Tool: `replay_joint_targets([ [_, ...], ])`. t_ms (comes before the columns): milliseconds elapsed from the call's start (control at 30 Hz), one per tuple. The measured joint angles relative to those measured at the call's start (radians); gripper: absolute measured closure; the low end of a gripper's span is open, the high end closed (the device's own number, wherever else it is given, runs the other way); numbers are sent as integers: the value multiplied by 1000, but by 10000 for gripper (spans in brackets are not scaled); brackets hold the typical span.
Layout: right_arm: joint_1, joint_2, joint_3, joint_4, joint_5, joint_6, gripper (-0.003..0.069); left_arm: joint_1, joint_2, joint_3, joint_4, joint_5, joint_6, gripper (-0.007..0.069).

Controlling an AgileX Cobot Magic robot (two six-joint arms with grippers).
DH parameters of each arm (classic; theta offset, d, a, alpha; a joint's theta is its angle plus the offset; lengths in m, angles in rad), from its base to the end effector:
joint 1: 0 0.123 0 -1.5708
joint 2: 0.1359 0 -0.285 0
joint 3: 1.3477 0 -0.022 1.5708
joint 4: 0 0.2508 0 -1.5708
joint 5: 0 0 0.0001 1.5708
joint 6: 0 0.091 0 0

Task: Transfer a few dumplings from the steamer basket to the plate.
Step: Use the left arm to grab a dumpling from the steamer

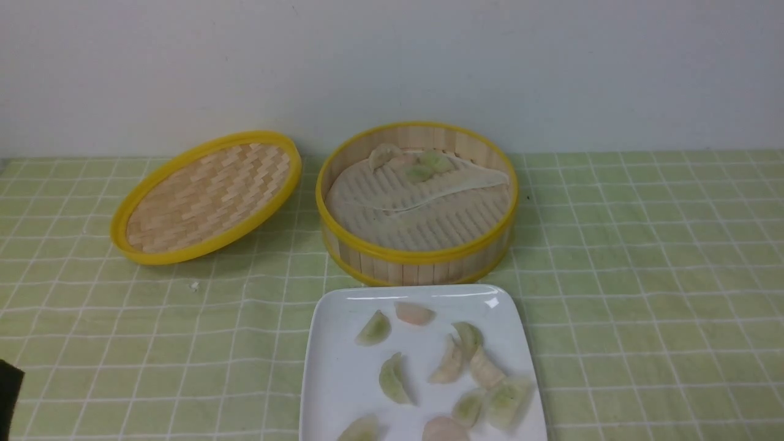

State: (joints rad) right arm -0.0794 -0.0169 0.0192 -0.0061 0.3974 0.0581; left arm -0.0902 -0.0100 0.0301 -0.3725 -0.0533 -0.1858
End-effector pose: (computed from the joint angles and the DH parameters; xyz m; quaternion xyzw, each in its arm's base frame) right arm 0.0514 -0.0043 0.1720 0.0540 0.8067 -0.0089 0.5884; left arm 0.0563 -0.0034 0.2081 -0.1610 0.6449 -0.2318 0.7103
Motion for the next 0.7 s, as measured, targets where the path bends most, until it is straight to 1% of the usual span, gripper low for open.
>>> replay_joint_targets([
  [133, 0, 0, 0, 0, 0, 0, 673, 0, 0, 0, -58, -160, -5, 631],
  [167, 0, 0, 0, 0, 0, 0, 673, 0, 0, -5, -64, -169, -5, 631],
  [233, 0, 0, 0, 0, 0, 0, 673, 0, 0, -24, -70, -162, -6, 631],
  [333, 0, 0, 0, 6, 0, 0, 673, 0, 28, -152, -65, -70, -1, 631],
  [400, 0, 0, 0, 6, 0, 0, 673, 0, 91, -258, -43, 24, 7, 631],
  [567, 0, 0, 0, 6, -2, 0, 673, 0, 399, -592, 8, 403, 75, 631],
  [600, 0, 0, 0, 12, -5, 0, 673, 0, 481, -686, 11, 516, 111, 631],
  [667, 0, 0, 1, 20, -7, 0, 673, 0, 616, -805, 11, 654, 159, 631],
  [700, 0, 0, 1, 27, -8, 0, 673, 0, 735, -899, 11, 753, 217, 631],
])
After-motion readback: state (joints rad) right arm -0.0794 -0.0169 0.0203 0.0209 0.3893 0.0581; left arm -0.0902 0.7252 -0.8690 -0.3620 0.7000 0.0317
